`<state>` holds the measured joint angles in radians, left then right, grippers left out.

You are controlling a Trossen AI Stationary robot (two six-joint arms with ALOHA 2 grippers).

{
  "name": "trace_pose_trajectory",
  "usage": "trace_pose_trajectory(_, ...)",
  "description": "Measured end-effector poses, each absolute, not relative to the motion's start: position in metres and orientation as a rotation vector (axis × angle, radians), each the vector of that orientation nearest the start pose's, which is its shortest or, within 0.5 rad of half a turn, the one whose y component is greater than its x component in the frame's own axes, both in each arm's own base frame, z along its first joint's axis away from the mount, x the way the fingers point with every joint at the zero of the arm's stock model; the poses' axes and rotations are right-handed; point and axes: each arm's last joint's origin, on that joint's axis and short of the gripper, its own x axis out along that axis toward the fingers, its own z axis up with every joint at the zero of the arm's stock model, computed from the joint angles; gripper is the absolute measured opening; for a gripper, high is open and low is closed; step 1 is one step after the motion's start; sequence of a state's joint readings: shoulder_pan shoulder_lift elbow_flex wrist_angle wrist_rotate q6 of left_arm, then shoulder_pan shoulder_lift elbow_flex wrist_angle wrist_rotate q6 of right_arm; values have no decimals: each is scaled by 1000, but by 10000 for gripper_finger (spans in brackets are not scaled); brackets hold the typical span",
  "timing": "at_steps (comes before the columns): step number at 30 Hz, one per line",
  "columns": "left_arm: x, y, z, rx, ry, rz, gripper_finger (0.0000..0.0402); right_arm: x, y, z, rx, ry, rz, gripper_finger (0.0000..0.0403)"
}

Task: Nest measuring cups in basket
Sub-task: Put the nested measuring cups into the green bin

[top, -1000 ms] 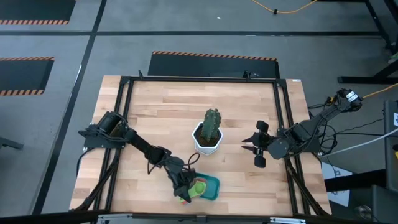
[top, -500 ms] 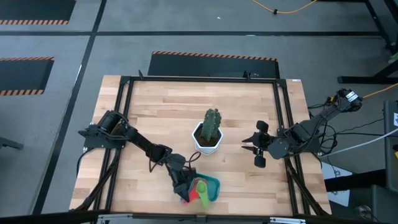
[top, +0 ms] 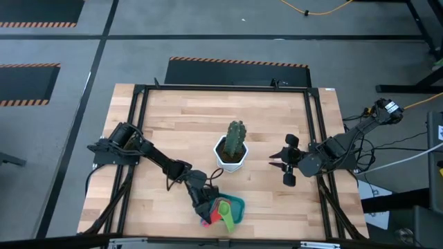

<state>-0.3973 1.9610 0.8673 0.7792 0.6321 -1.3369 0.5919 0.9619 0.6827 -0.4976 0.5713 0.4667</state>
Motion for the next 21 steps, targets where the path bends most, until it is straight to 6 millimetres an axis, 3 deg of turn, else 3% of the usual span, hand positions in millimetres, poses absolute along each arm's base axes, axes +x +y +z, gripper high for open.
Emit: trace_pose_trajectory(21,336,-161,130,-1267,1017,-677,134,164,91,246,26,626,-128,113)
